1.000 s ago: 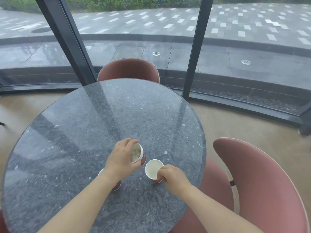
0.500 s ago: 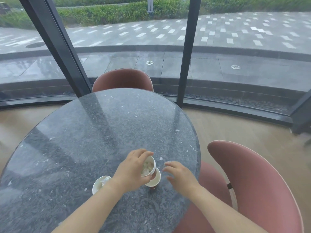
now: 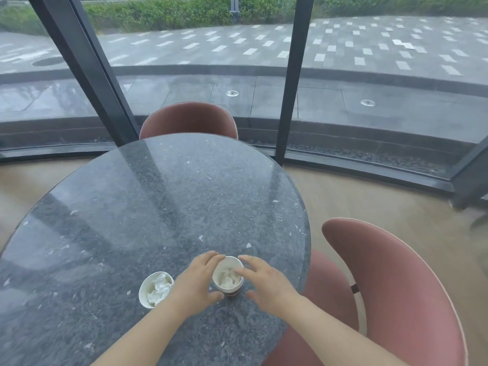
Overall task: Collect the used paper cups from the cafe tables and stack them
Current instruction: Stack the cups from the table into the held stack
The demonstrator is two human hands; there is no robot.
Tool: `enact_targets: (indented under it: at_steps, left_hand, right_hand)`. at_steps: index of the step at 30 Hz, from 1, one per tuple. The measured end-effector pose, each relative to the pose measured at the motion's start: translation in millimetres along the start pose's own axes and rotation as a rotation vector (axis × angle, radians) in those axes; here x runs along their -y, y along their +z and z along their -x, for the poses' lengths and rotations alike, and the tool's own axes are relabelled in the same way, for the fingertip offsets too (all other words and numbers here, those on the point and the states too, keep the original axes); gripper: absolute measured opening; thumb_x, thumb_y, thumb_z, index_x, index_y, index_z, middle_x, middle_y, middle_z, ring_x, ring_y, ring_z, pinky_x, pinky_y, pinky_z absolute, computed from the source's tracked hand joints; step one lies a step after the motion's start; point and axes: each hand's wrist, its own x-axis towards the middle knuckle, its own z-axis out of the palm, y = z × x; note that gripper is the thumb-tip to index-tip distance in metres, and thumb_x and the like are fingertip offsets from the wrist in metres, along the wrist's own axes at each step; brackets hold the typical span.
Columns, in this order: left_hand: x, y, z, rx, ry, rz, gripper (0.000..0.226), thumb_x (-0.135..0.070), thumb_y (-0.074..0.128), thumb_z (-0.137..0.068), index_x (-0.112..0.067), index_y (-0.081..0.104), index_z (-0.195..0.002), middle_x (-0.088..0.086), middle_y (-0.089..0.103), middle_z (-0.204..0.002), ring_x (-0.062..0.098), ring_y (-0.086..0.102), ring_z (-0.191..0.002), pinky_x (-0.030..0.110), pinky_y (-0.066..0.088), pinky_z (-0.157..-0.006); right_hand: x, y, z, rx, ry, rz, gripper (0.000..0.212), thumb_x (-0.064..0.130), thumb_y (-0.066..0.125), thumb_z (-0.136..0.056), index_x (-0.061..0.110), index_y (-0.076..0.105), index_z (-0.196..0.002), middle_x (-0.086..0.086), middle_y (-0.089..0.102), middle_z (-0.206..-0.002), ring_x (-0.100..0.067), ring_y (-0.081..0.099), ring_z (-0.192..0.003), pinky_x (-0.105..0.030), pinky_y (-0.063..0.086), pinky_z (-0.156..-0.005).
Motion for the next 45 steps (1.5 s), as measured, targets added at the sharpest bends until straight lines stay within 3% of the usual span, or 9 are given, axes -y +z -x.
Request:
enact_targets:
  at_steps: [4,6,9,13,18,23,31,37,45]
  left_hand:
    - [20,-13,18,-0.024,-0.105,-0.017,0.070,-0.043,0.064,-0.080,-0.033,0.028,-0.139,-0.015,0.027,-0.144,0.009,0.031,-0.132,0.022,0.036,-0.101]
    - [30,-17,30,-0.069,-0.182,-0.056,0.063,-0.044,0.061,-0.083,-0.034,0.031,-0.137,-0.018,0.033,-0.140,0.008,0.045,-0.120,0.021,0.041,-0.089]
    - [44,-20,50,-0.102,-0.298,-0.083,0.053,-0.046,0.059,-0.084,-0.033,0.036,-0.130,-0.020,0.041,-0.128,0.006,0.046,-0.116,0.021,0.045,-0.076]
    - [57,-13,73,-0.045,-0.392,-0.056,0.039,-0.043,0.060,-0.083,-0.033,0.040,-0.115,-0.021,0.049,-0.114,0.008,0.052,-0.099,0.027,0.048,-0.072]
    - [62,-4,78,0.016,-0.385,-0.119,0.031,-0.020,0.048,-0.089,-0.029,0.044,-0.118,-0.013,0.060,-0.111,0.018,0.060,-0.096,0.030,0.048,-0.073]
    - [51,5,83,0.035,-0.262,-0.142,0.030,-0.017,0.043,-0.090,-0.032,0.050,-0.115,-0.012,0.059,-0.111,0.018,0.058,-0.098,0.028,0.043,-0.069]
    - [19,23,104,0.056,-0.209,-0.140,0.031,-0.016,0.043,-0.090,-0.031,0.050,-0.116,-0.011,0.057,-0.114,0.017,0.056,-0.100,0.029,0.044,-0.070]
    - [-8,35,122,0.022,-0.239,-0.108,0.033,-0.017,0.051,-0.088,-0.027,0.052,-0.119,-0.012,0.047,-0.126,0.016,0.050,-0.111,0.032,0.047,-0.073]
    - [-71,33,156,-0.215,-0.298,-0.132,0.030,-0.034,0.055,-0.086,-0.024,0.054,-0.115,-0.010,0.052,-0.119,0.017,0.052,-0.107,0.031,0.046,-0.070]
  right_hand:
    - [10,11,-15,0.048,-0.006,0.039,0.040,0.008,0.057,-0.083,0.019,0.053,-0.122,-0.002,0.021,-0.152,-0.016,0.021,-0.138,-0.037,0.039,-0.095]
    - [13,16,-21,0.054,0.004,0.066,0.031,0.006,0.056,-0.083,0.014,0.058,-0.113,-0.004,0.022,-0.151,-0.017,0.020,-0.138,-0.038,0.040,-0.090]
    - [18,20,-29,0.040,0.004,0.109,0.018,0.004,0.055,-0.081,0.009,0.062,-0.097,-0.006,0.030,-0.147,-0.019,0.023,-0.136,-0.036,0.043,-0.082]
    - [31,27,-35,0.043,0.011,0.126,0.016,0.013,0.054,-0.085,0.012,0.064,-0.098,-0.003,0.039,-0.137,-0.017,0.028,-0.129,-0.031,0.042,-0.074]
    - [54,37,-28,0.041,0.056,0.074,0.017,0.017,0.055,-0.087,0.014,0.064,-0.100,-0.002,0.040,-0.136,-0.017,0.030,-0.129,-0.031,0.042,-0.076]
    - [67,52,-12,-0.001,0.113,0.054,0.015,0.018,0.051,-0.088,0.013,0.062,-0.097,-0.001,0.044,-0.131,-0.016,0.034,-0.126,-0.027,0.035,-0.068]
    - [72,56,23,-0.043,0.142,0.013,0.020,0.019,0.051,-0.088,0.011,0.064,-0.100,-0.001,0.045,-0.132,-0.015,0.034,-0.126,-0.027,0.039,-0.073]
    - [63,48,54,-0.001,0.089,-0.011,0.025,0.018,0.052,-0.088,0.022,0.061,-0.111,0.005,0.044,-0.136,-0.014,0.032,-0.128,-0.031,0.042,-0.081]
    - [65,29,100,-0.058,-0.036,-0.106,0.040,0.019,0.061,-0.085,0.029,0.053,-0.123,0.005,0.042,-0.138,-0.017,0.035,-0.127,-0.038,0.046,-0.090]
